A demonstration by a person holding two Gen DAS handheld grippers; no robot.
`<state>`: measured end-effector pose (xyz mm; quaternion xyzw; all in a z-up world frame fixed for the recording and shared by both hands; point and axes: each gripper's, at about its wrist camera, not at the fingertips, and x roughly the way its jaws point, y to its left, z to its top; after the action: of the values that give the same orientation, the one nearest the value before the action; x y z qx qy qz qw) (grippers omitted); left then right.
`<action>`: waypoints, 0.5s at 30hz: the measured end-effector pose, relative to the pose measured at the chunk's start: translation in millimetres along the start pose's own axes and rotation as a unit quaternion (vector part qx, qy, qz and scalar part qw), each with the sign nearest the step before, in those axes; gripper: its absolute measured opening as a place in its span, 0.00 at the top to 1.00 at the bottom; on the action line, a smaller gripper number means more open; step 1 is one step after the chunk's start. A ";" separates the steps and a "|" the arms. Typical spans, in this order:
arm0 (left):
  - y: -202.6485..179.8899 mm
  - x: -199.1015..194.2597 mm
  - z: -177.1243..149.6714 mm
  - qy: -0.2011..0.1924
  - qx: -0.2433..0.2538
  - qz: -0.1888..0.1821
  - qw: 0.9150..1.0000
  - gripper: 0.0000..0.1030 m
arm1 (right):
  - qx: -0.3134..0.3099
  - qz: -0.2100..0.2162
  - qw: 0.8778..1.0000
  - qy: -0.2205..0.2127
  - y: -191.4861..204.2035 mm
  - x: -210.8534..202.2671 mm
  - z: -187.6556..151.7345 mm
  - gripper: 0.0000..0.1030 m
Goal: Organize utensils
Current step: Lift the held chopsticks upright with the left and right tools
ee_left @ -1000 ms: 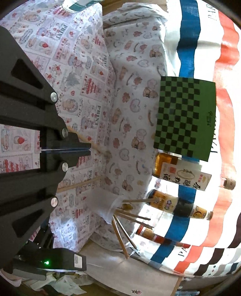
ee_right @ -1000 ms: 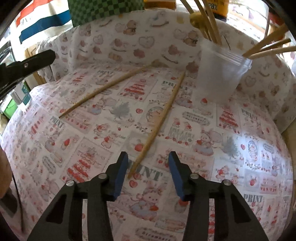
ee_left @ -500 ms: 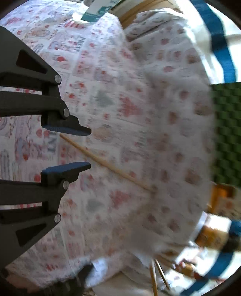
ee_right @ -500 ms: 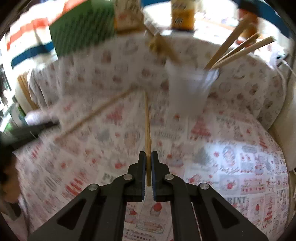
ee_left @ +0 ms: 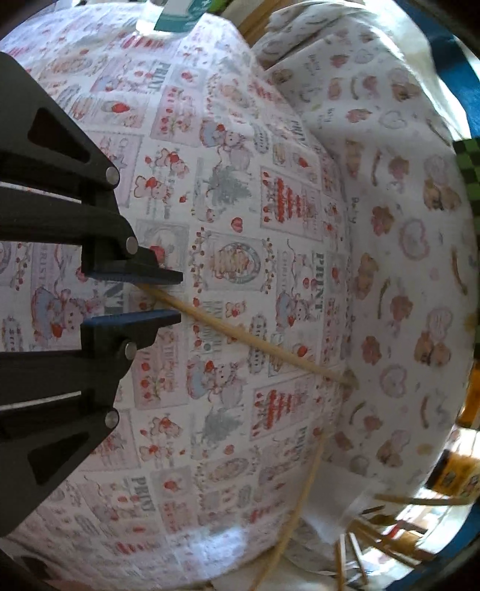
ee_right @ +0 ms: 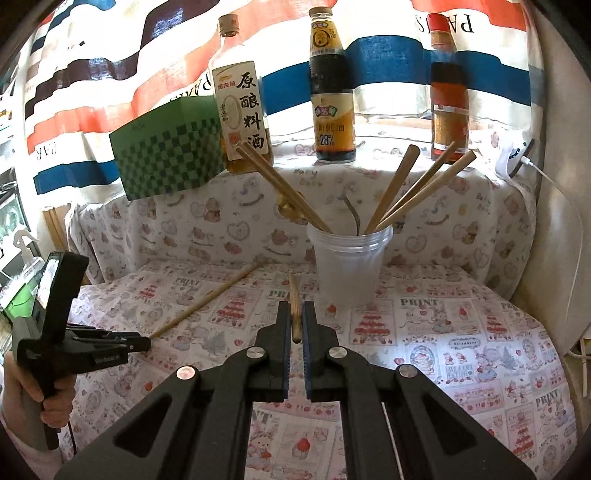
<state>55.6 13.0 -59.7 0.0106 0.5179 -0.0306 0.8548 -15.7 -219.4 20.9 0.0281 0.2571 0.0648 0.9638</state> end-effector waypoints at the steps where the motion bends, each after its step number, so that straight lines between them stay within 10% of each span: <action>1: -2.3 -0.5 -0.3 -0.002 0.006 0.003 1.000 0.90 | 0.001 0.001 1.000 -0.001 -1.4 -0.1 0.0 0.94; 9: -19.0 -36.3 0.1 -0.084 0.022 -0.025 0.996 0.94 | 0.010 -0.005 1.000 -0.024 -7.1 -9.0 2.8 0.94; 15: -16.3 -101.3 -7.8 -0.243 0.013 -0.058 0.968 0.97 | 0.015 0.003 0.999 -0.043 -7.5 -17.0 3.8 0.94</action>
<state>0.9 1.3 26.6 -0.0161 0.2935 -0.0886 0.9517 -27.6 -229.2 31.9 0.0461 0.2161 0.0630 0.9732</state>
